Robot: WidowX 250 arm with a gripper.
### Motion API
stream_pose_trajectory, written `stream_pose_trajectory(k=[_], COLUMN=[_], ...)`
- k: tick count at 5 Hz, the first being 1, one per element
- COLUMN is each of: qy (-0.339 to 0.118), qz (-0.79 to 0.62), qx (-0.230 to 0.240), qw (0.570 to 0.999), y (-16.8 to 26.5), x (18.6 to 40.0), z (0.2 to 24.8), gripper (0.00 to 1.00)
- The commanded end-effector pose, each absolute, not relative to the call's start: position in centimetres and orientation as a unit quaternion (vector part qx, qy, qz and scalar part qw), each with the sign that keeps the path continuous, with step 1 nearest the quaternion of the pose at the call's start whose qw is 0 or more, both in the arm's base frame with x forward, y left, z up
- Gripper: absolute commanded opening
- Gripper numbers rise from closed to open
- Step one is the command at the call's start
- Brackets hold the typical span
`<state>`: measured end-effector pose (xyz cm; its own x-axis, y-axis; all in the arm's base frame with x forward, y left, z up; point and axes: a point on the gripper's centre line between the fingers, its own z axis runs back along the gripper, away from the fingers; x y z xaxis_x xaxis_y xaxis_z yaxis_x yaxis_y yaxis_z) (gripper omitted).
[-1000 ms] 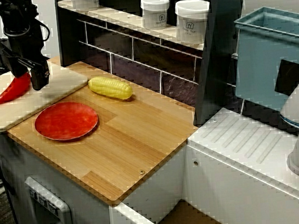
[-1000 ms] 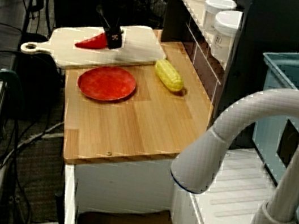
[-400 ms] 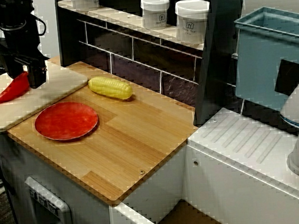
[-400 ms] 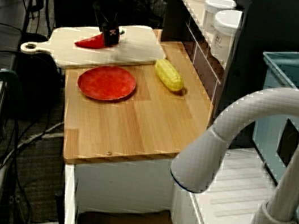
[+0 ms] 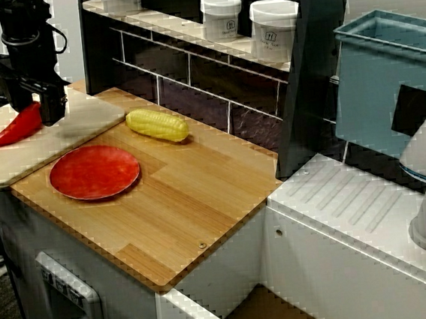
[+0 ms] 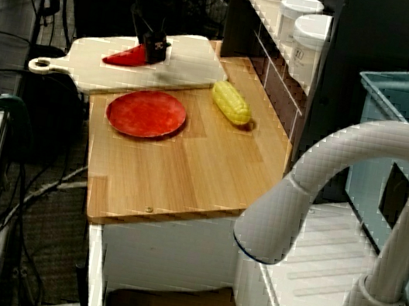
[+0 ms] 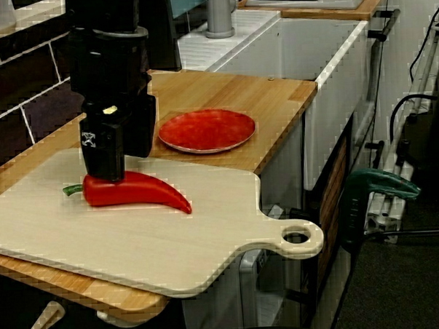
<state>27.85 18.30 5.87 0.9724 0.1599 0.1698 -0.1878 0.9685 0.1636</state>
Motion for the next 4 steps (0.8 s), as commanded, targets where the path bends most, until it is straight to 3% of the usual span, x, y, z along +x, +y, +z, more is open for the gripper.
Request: stream_pose_trajectory(k=[1,4], qy=[-0.072,-0.054], qz=[0.111,0.106], qx=[0.11,0.094], qw=[0.985,0.988], y=[20.4,20.0], x=[27.3,26.9], z=[6.4,5.0], gripper=[1.0,1.0])
